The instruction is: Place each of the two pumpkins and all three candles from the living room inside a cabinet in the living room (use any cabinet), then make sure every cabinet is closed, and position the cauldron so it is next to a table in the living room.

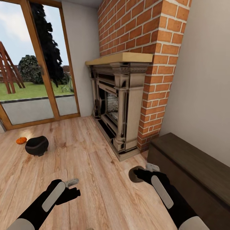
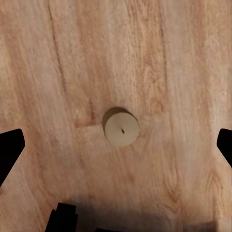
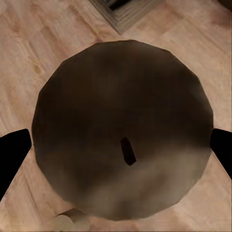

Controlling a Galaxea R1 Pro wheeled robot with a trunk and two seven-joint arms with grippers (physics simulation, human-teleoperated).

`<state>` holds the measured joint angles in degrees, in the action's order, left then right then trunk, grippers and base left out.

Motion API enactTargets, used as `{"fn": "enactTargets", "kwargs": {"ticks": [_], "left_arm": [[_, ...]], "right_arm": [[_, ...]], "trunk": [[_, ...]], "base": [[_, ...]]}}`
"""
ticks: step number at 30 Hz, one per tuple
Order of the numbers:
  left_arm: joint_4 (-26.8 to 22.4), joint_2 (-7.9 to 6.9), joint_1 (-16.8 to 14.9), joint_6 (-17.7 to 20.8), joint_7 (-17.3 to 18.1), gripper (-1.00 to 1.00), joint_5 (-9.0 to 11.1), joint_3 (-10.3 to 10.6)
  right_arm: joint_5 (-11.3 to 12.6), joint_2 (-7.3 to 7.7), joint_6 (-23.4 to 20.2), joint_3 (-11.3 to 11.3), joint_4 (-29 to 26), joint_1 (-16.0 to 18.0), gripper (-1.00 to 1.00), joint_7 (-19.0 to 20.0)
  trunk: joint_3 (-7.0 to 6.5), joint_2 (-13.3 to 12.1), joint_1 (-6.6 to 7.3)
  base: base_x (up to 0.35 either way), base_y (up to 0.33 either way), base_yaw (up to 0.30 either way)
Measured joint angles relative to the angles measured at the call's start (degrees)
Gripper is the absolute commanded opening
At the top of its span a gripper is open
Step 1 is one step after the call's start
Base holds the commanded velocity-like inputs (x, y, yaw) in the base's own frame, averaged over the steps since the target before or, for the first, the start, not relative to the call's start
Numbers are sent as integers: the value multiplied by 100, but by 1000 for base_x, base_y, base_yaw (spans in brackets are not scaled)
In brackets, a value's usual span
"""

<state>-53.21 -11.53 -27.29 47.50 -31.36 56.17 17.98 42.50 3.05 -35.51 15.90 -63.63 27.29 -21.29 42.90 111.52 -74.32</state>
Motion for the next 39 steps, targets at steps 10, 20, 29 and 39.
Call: {"fn": "enactTargets", "kwargs": {"ticks": [10, 20, 29, 39], "left_arm": [[157, 6, 6, -245, 11, 100, -5, 126], [1431, 210, 10, -2142, 41, 100, 14, 1117], [1968, 271, 14, -2767, 1033, 100, 25, 1524], [2118, 454, 18, -2809, 1242, 100, 18, 1573]], "right_arm": [[576, -1, -557, -12, -803, -19, -100, 11], [805, 6, -1128, -2, -1475, -19, -100, 8], [995, 7, -1404, -6, -1621, -21, -100, 7], [1013, 7, -1432, 0, -1654, -21, -100, 7]], "trunk": [[181, 401, -220], [360, 802, -440], [522, 1163, -638], [701, 1564, -857]], "base": [[0, 0, 0], [0, 0, 0], [0, 0, 0], [0, 0, 0]]}}
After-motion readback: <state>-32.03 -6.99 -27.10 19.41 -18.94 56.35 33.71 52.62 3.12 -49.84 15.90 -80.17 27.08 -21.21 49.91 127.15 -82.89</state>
